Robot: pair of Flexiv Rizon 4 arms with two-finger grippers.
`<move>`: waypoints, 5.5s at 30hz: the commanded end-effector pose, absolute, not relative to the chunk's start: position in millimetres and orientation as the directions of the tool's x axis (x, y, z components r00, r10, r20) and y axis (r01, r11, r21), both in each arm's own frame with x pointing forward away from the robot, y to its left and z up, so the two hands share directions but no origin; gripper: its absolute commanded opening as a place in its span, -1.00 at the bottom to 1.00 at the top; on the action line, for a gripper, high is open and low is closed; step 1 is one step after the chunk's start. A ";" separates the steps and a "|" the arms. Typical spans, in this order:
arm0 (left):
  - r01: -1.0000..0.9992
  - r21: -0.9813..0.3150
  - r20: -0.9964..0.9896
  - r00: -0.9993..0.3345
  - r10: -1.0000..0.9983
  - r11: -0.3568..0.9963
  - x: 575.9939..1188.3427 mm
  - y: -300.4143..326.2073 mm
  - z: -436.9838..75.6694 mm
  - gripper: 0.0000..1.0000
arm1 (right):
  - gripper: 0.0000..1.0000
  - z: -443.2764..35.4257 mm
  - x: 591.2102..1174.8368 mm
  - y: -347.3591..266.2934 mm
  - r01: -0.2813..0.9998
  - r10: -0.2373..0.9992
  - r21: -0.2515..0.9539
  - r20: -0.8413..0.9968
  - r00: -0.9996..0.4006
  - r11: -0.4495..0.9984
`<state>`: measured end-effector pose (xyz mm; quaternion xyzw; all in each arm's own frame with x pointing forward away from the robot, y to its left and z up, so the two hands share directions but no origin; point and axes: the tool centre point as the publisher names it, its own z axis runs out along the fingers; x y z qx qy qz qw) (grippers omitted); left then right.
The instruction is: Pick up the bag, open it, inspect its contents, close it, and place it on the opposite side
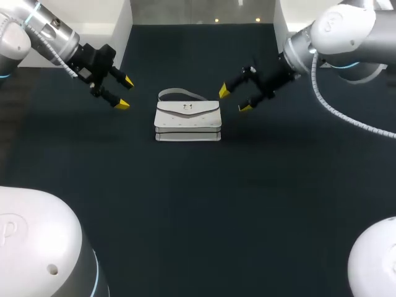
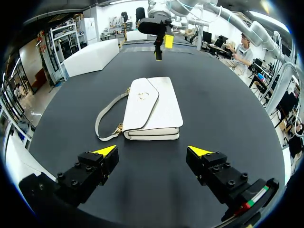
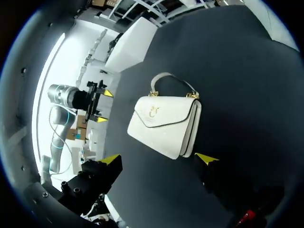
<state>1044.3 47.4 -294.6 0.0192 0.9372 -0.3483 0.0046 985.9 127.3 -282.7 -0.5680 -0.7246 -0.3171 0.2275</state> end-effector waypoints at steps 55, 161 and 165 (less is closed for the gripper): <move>0.396 -0.504 -0.269 -0.917 0.296 0.768 1049.8 -10.6 -266.5 1.00 | 1.00 -270.7 944.0 159.2 0.430 0.521 0.312 -0.328 -0.788 0.847; 0.654 -0.483 -0.489 -0.753 0.440 0.582 1050.6 -66.1 -291.1 1.00 | -1.00 -367.5 996.0 192.7 -0.010 0.079 0.110 -0.771 -0.632 0.994; 0.676 -0.453 -0.525 -0.729 0.439 0.581 1051.7 -69.0 -293.3 1.00 | -1.00 -366.1 994.2 195.4 0.010 0.101 0.121 -0.777 -0.622 0.993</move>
